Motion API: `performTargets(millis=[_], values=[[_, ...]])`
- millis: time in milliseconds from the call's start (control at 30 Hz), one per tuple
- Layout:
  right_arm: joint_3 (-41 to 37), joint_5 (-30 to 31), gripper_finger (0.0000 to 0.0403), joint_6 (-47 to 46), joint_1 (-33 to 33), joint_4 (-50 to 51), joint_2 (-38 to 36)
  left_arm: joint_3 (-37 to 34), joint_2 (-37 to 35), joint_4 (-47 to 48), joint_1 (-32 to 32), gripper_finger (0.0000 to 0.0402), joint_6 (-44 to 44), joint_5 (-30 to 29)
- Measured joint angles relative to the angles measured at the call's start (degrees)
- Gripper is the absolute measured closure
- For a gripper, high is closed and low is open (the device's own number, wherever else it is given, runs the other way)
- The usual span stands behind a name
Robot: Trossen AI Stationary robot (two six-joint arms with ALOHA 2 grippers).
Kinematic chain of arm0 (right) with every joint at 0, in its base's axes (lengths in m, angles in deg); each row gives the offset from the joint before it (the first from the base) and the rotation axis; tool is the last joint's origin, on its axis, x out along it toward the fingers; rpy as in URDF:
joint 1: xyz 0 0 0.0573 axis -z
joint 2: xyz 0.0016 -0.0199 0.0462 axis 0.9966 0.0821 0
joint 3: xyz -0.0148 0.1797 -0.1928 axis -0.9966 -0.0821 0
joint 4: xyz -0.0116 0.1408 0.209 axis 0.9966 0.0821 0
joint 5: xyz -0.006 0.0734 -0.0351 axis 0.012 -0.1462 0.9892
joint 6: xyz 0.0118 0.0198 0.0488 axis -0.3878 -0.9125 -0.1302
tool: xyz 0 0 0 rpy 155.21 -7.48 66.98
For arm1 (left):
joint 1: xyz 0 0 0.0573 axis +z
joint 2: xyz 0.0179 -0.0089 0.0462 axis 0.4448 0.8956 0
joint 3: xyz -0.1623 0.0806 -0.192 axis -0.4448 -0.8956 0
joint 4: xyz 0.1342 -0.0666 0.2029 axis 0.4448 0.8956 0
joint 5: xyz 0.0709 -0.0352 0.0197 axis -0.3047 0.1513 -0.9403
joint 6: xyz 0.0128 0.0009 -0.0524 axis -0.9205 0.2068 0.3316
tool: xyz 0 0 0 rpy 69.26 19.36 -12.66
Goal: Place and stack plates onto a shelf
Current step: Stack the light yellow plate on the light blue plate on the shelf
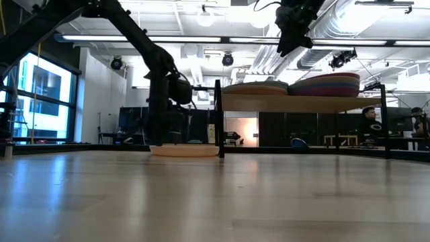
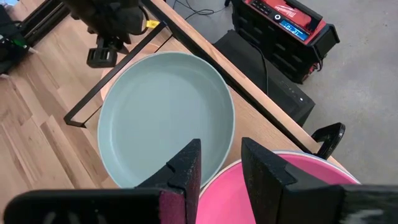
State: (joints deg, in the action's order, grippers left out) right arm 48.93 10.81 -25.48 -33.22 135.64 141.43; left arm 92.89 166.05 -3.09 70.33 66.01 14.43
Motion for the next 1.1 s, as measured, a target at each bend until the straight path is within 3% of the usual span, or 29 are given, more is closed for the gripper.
performTargets(millis=[300, 633, 1100], values=[[0.0, 0.0, 0.0308, -0.37, -1.05, 0.0, 0.0, 0.0, 0.86, -0.85, 0.08, 0.029, -0.01, 1.18], [0.0, 0.0, 0.0308, -0.26, -2.03, -0.01, 0.0, 0.0, 0.84, -0.63, 0.32, 0.0393, 0.0, 1.22], [-0.02, 0.02, 0.0308, -0.25, -2.01, -0.01, 0.0, 0.02, -0.91, 4.12, 0.32, 0.04, -1.03, 0.49]])
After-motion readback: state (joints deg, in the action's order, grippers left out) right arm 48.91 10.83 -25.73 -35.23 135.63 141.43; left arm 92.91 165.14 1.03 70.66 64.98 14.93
